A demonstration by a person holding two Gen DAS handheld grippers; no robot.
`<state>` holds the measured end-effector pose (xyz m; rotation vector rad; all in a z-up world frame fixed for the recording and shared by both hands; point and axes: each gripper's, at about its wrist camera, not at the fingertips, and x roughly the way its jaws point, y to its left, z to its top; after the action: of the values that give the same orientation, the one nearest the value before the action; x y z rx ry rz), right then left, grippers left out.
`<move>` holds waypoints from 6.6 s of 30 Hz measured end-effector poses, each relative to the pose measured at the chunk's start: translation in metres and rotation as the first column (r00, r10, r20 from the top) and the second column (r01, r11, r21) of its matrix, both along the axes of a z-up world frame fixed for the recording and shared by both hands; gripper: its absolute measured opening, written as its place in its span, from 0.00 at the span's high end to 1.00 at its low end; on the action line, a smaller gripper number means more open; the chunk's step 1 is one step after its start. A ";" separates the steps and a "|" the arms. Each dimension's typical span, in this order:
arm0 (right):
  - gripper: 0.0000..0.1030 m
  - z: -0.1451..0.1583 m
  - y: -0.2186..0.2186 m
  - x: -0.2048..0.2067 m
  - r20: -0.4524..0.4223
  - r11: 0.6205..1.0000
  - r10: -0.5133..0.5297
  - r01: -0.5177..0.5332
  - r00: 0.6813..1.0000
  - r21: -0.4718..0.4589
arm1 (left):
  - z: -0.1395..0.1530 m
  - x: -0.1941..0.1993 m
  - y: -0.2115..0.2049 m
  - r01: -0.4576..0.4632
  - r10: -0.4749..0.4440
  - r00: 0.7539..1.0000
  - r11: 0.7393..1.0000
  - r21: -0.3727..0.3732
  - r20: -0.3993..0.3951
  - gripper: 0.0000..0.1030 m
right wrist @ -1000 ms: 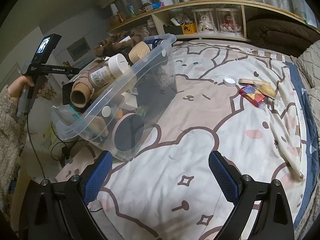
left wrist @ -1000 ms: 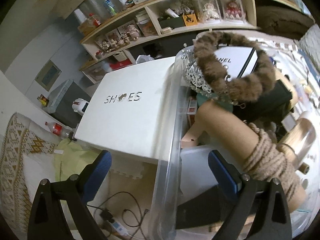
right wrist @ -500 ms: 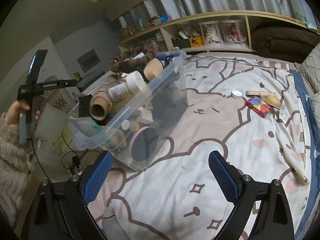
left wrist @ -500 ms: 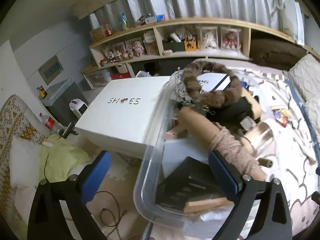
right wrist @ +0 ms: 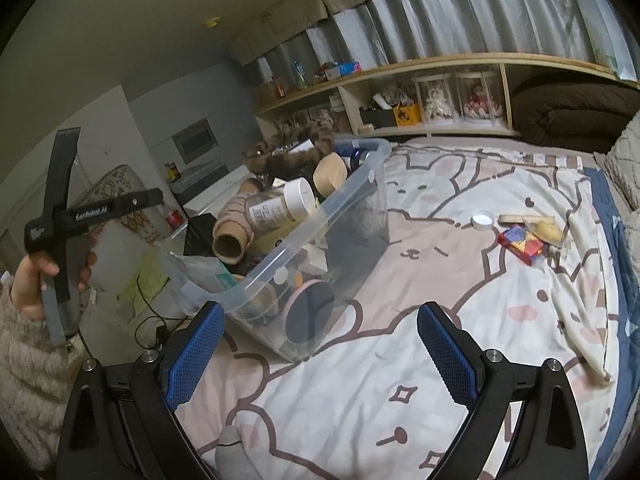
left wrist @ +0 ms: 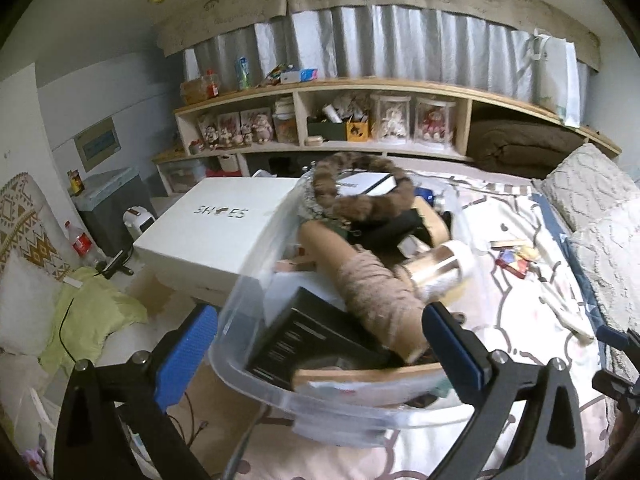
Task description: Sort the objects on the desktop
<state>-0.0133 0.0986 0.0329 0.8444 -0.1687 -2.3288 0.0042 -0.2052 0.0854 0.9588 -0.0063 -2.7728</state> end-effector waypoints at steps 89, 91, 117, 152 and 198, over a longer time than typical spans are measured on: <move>0.00 -0.037 0.171 -0.080 -0.076 0.815 -0.569 0.574 0.819 0.081 | -0.106 -0.106 0.250 0.398 -0.393 0.917 0.912 0.102 -0.068 0.00; 0.00 -0.040 0.173 -0.095 -0.052 0.811 -0.580 0.582 0.813 0.054 | -0.115 -0.112 0.249 0.399 -0.396 0.917 0.909 0.118 -0.049 0.00; 0.83 -0.168 0.156 -0.385 0.363 0.798 -0.602 0.517 0.711 0.309 | -0.190 -0.161 0.206 0.247 -0.295 0.951 0.904 0.348 0.091 0.00; 0.92 -0.148 0.038 -0.264 0.421 0.943 -0.191 0.046 0.887 0.330 | -0.188 -0.147 0.188 0.178 -0.231 0.965 0.925 0.337 0.124 0.00; 0.92 -0.171 0.083 -0.209 0.420 0.910 -0.312 0.140 0.852 0.391 | -0.193 -0.133 0.217 0.239 -0.339 0.913 0.896 0.374 0.227 0.00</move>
<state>-0.2219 0.1817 -0.1386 1.6592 -0.0642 -2.3594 -0.1287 0.0116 -0.1078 1.5639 0.3194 -2.9299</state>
